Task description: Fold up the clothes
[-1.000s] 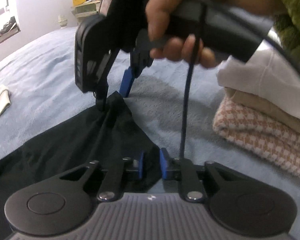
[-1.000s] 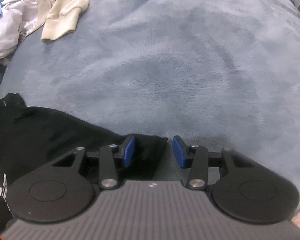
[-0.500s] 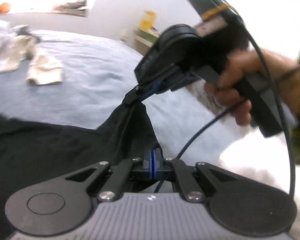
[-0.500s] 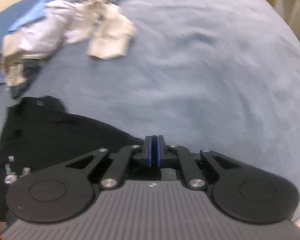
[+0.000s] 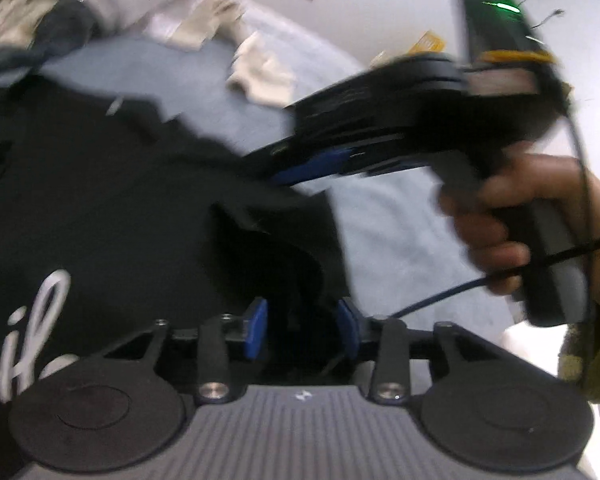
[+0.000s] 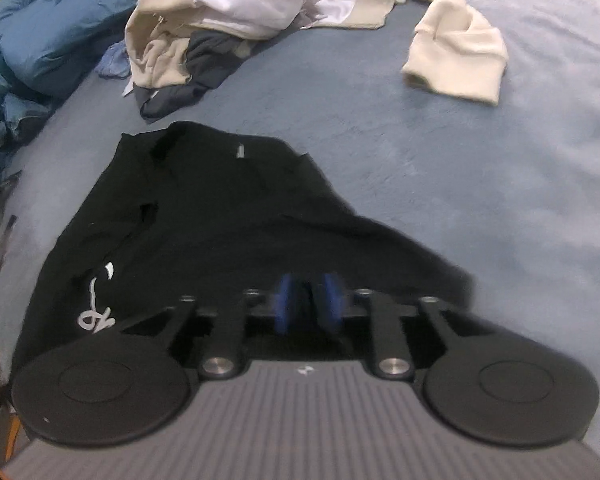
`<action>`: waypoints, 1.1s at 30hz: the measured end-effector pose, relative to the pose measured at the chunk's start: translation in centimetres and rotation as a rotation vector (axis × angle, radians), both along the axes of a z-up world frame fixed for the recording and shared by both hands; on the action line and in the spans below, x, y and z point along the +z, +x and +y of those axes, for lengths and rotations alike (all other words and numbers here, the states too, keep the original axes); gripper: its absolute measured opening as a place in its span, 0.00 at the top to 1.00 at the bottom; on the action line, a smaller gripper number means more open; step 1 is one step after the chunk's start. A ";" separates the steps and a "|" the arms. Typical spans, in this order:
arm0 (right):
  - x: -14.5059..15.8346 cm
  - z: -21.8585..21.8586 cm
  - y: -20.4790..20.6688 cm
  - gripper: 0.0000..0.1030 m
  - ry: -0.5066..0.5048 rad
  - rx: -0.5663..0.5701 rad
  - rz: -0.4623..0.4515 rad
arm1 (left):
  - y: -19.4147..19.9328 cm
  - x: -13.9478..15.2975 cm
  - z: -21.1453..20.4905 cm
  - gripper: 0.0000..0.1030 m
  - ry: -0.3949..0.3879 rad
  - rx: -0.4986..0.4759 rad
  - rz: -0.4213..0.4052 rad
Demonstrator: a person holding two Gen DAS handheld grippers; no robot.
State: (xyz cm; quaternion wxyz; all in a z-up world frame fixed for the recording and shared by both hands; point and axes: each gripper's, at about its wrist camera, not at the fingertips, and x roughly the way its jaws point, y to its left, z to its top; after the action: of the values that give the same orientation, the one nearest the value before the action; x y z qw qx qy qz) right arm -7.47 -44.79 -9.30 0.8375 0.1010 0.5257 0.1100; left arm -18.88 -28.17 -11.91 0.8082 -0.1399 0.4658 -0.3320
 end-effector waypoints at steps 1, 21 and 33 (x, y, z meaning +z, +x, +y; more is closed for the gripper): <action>0.6 -0.5 -0.5 0.70 0.014 -0.026 -0.007 | 0.3 0.0 0.8 0.61 0.002 -0.001 0.017; -1.8 -0.7 -21.9 0.59 0.539 -0.875 0.051 | 12.0 2.8 -4.2 0.57 0.424 -0.448 -0.144; -7.0 -0.4 -21.9 0.62 0.604 -1.245 -0.021 | 12.8 -0.8 -10.2 0.83 0.524 -0.647 -0.174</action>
State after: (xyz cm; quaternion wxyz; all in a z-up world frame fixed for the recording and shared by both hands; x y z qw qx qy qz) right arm -29.41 -45.14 -16.31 0.6850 0.6117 0.3080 -0.2483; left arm -6.03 -38.41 -12.71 0.7068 0.2522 0.4842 -0.4498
